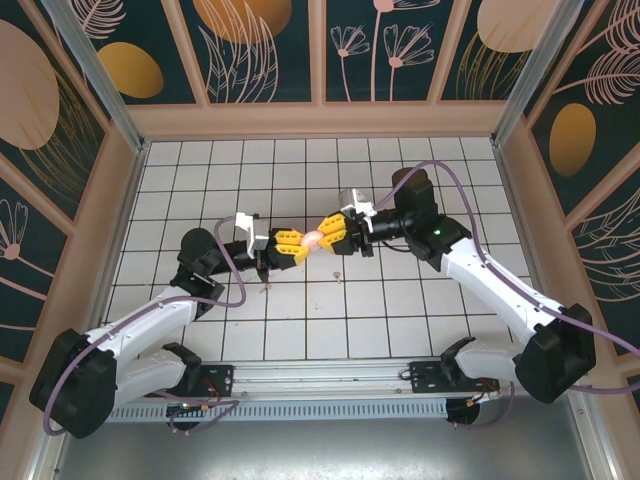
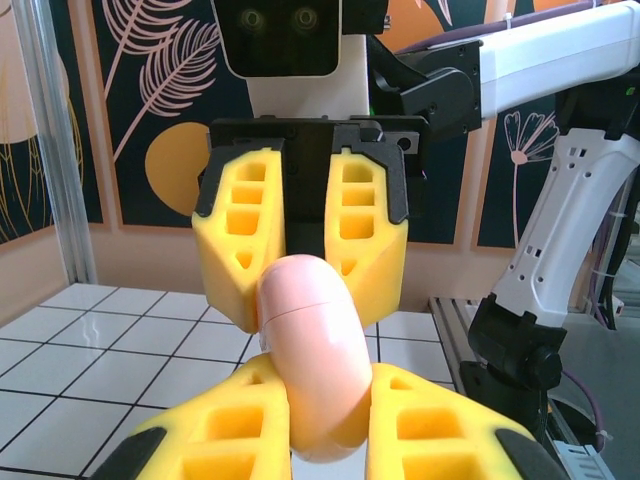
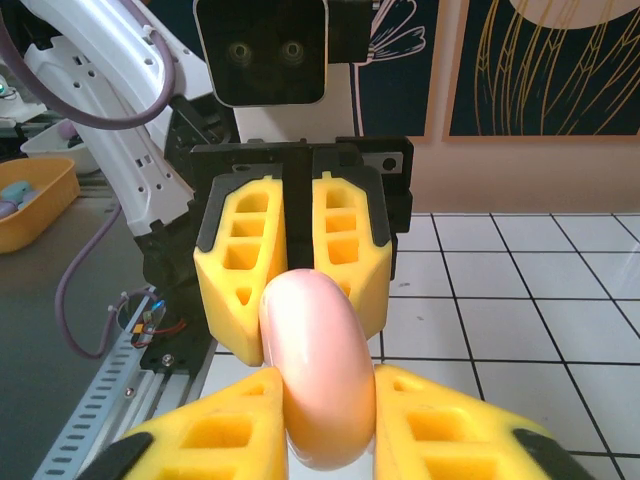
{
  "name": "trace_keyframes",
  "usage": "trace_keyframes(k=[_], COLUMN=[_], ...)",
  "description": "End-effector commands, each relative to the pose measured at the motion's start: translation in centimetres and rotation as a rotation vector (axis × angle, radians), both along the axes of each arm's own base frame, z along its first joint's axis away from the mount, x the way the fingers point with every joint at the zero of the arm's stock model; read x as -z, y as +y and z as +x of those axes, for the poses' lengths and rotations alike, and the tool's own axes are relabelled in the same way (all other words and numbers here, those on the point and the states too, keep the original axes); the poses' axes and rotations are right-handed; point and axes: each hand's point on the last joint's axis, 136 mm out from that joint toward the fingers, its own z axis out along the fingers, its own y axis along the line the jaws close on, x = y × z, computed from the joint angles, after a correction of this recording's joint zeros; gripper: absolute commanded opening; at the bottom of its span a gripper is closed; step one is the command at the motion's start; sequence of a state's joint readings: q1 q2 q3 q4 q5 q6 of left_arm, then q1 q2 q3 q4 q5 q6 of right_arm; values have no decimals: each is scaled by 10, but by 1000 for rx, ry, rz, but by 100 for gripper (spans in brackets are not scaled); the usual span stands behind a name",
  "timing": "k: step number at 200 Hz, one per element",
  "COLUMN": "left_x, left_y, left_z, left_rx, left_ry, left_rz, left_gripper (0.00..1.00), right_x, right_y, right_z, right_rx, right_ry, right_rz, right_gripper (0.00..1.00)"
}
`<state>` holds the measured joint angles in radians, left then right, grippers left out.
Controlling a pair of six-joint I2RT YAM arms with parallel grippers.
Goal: Insert the wireless bluetooth earbuds into the charging case
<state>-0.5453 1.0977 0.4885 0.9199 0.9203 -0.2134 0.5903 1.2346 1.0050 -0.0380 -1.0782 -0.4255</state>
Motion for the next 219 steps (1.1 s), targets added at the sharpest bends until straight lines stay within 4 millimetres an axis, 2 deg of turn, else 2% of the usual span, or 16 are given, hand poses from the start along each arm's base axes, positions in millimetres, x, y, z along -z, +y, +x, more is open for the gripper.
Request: trace_keyframes(k=[1, 11, 23, 49, 54, 84, 124, 219], left_x=[-20, -18, -16, -6, -2, 18, 39, 40], left_y=[2, 1, 1, 0, 0, 0, -3, -11], left_z=[2, 3, 6, 17, 19, 31, 36, 27], left_rx=[-14, -20, -37, -91, -102, -150, -140, -37], left_ry=[-53, -48, -44, -43, -42, -50, -38, -22], left_rz=[-31, -22, -11, 58, 81, 199, 296, 282], left_gripper=[13, 16, 25, 53, 56, 57, 59, 56], right_x=[-11, -10, -8, -1, 0, 12, 16, 29], right_y=[1, 0, -1, -6, -8, -17, -20, 1], right_z=[-8, -8, -7, 2, 5, 22, 19, 16], right_rx=[-53, -44, -24, 65, 91, 227, 224, 219], right_ry=[-26, -26, -30, -47, -55, -96, -175, -238], right_rz=[12, 4, -8, -55, -70, -160, -212, -377], right_gripper=[18, 17, 16, 16, 16, 16, 16, 16])
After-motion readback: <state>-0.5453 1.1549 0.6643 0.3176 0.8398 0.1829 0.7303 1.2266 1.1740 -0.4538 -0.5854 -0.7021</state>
